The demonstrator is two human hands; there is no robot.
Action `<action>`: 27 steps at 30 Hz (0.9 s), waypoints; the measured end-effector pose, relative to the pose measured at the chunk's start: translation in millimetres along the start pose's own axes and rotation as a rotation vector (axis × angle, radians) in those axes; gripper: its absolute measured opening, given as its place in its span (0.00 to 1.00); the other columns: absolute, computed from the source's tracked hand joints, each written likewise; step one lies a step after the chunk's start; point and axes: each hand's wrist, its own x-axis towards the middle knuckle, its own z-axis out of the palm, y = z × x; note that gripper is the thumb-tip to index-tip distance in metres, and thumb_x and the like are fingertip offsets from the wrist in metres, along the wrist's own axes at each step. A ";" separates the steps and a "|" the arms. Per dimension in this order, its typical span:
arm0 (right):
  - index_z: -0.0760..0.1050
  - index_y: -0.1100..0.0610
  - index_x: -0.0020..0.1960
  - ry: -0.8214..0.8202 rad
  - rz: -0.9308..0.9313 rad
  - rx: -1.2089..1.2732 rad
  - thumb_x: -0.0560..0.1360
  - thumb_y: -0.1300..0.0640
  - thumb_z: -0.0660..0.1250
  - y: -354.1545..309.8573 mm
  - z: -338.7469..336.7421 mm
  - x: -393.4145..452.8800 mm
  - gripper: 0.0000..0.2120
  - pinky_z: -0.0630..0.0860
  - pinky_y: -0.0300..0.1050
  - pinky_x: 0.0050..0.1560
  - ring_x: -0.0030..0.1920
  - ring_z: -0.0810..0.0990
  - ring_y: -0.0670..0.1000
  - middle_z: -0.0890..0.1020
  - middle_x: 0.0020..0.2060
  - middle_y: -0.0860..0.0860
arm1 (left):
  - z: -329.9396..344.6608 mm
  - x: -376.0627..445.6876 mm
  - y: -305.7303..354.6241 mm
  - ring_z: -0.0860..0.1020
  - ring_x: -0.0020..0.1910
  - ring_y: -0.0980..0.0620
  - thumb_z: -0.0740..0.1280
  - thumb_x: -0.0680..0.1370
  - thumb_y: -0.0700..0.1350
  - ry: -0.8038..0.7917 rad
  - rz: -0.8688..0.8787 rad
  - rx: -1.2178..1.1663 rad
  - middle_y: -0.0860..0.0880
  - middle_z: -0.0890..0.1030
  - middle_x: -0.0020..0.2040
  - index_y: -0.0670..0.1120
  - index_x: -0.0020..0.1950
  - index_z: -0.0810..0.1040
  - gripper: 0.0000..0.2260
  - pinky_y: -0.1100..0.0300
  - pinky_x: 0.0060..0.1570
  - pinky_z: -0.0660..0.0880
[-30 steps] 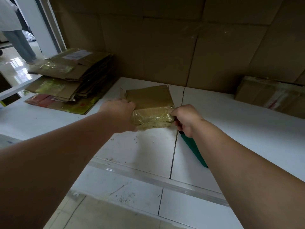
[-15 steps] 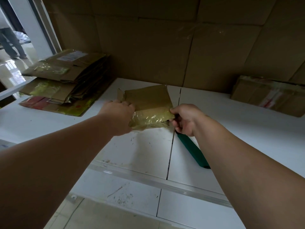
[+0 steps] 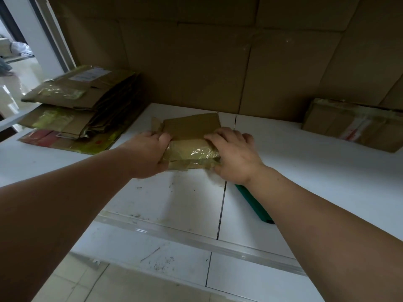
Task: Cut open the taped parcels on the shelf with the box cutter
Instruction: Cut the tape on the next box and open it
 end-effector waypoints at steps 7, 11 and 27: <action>0.77 0.53 0.62 0.154 -0.080 -0.167 0.73 0.58 0.66 1.9 4.6 9.4 0.17 0.60 0.51 0.66 0.58 0.76 0.57 0.79 0.55 0.53 | -6.8 -8.3 -1.8 0.75 0.57 0.47 0.58 0.82 0.50 -0.024 0.005 -0.182 0.45 0.73 0.64 0.48 0.66 0.66 0.14 0.50 0.59 0.75; 0.79 0.55 0.57 0.141 -0.076 -0.086 0.78 0.55 0.62 -1.0 4.1 15.8 0.10 0.67 0.48 0.58 0.50 0.78 0.57 0.80 0.50 0.52 | -15.4 -5.8 -5.7 0.75 0.56 0.49 0.55 0.83 0.47 0.020 -0.042 -0.191 0.45 0.72 0.66 0.45 0.60 0.77 0.14 0.54 0.55 0.74; 0.64 0.53 0.68 0.121 0.531 0.700 0.72 0.46 0.72 -4.7 34.8 27.9 0.30 0.76 0.46 0.49 0.53 0.78 0.53 0.77 0.54 0.49 | -2.5 9.8 -1.9 0.76 0.35 0.51 0.68 0.78 0.53 0.392 -0.502 -0.686 0.50 0.75 0.39 0.51 0.53 0.63 0.15 0.58 0.28 0.68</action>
